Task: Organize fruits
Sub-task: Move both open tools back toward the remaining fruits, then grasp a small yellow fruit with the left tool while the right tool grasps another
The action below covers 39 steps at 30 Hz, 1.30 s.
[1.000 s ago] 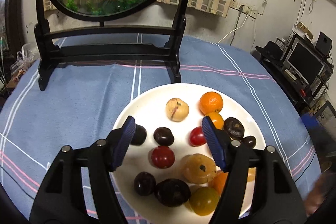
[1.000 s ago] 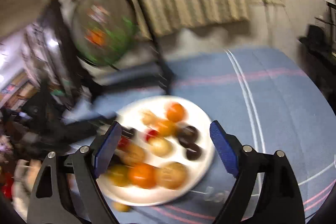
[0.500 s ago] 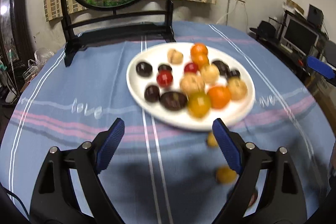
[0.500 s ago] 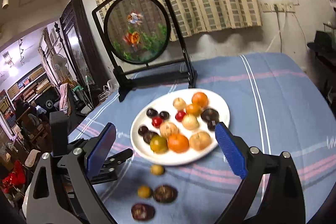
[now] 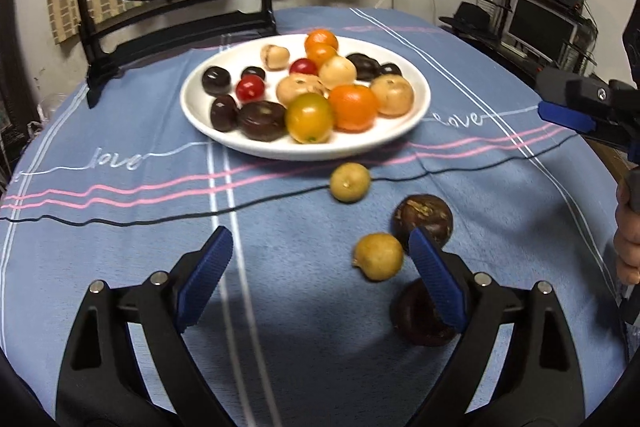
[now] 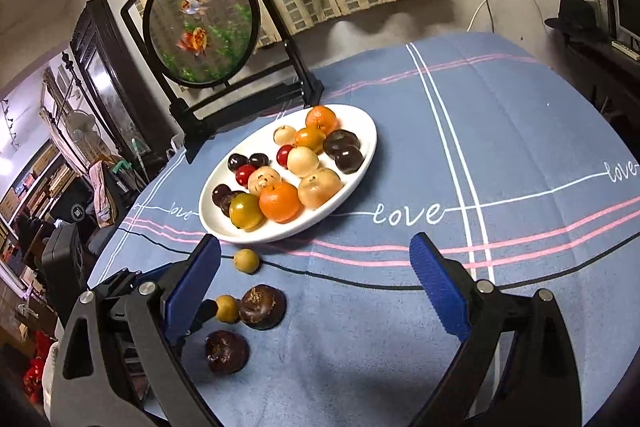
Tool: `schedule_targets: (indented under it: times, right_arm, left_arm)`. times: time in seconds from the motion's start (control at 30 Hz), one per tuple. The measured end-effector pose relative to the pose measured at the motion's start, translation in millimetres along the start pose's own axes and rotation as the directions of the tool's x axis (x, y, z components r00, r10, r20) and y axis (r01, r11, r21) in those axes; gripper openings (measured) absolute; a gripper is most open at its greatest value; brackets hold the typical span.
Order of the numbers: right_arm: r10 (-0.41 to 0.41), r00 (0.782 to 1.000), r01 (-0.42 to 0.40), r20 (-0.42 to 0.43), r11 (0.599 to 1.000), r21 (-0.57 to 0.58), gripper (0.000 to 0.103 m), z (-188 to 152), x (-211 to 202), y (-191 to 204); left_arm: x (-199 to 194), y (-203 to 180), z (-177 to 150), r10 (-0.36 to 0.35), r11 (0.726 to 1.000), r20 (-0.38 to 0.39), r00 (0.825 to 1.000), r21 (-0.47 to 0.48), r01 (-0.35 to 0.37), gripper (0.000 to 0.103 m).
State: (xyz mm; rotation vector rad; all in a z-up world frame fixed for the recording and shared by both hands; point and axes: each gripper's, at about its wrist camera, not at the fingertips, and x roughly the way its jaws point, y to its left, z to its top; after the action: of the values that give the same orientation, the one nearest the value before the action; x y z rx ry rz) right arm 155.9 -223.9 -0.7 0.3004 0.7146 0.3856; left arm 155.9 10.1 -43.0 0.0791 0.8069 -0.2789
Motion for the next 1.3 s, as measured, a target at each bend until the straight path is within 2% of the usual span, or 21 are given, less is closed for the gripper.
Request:
schedule_targets:
  times: [0.23, 0.3, 0.37, 0.43, 0.53, 0.57, 0.67, 0.8, 0.97, 1.03, 1.2, 1.3]
  right_arm:
    - [0.000, 1.000, 0.000, -0.016, 1.000, 0.001, 0.095, -1, 2, 0]
    - [-0.002, 1.000, 0.002, -0.019, 1.000, 0.002, 0.095, -1, 2, 0]
    - [-0.005, 1.000, 0.005, -0.017, 1.000, 0.005, 0.095, -1, 1, -1]
    - [-0.005, 1.000, 0.005, -0.010, 1.000, 0.007, 0.095, 0, -1, -2]
    - [0.001, 1.000, -0.001, -0.008, 1.000, 0.004, 0.095, 0, -1, -1]
    - [0.003, 1.000, -0.003, -0.009, 1.000, 0.003, 0.095, 0, -1, 0]
    - [0.004, 1.000, -0.004, -0.012, 1.000, 0.000, 0.095, -1, 0, 0]
    - [0.002, 1.000, -0.002, -0.015, 1.000, 0.001, 0.095, -1, 2, 1]
    - [0.000, 1.000, 0.000, -0.021, 1.000, -0.001, 0.095, -2, 3, 1]
    - [-0.001, 1.000, 0.001, -0.025, 1.000, -0.002, 0.095, -2, 5, 1]
    - [-0.004, 0.999, 0.004, -0.033, 1.000, -0.008, 0.095, -4, 6, 2]
    - [-0.005, 0.999, 0.005, -0.037, 1.000, -0.008, 0.095, -4, 7, 3]
  left_arm:
    - [12, 4, -2, 0.024, 1.000, -0.032, 0.999, 0.001, -0.024, 0.096]
    - [6, 9, 0, 0.073, 0.997, -0.002, 0.997, 0.015, -0.073, 0.097]
    - [-3, 20, 3, 0.189, 0.982, 0.043, 0.981, 0.019, -0.190, 0.097]
    - [-8, 34, 4, 0.237, 0.971, 0.050, 0.970, -0.016, -0.237, 0.097]
    - [-17, 52, 7, 0.170, 0.981, 0.069, 0.983, -0.111, -0.162, 0.097]
    - [-18, 52, 7, 0.149, 0.983, 0.076, 0.986, -0.116, -0.140, 0.097]
    - [-10, 39, 6, 0.143, 0.989, 0.068, 0.987, -0.059, -0.139, 0.097]
    - [4, 20, 1, 0.183, 0.982, 0.046, 0.982, 0.043, -0.185, 0.096]
    - [6, 22, 2, 0.149, 0.988, 0.037, 0.988, 0.039, -0.150, 0.084]
    - [9, 25, 2, 0.132, 0.991, 0.018, 0.991, 0.027, -0.132, 0.074]
    - [10, 24, 1, 0.094, 0.995, 0.003, 0.996, 0.024, -0.094, 0.064]
    - [12, 21, 1, 0.068, 0.997, -0.009, 0.998, 0.028, -0.068, 0.051]
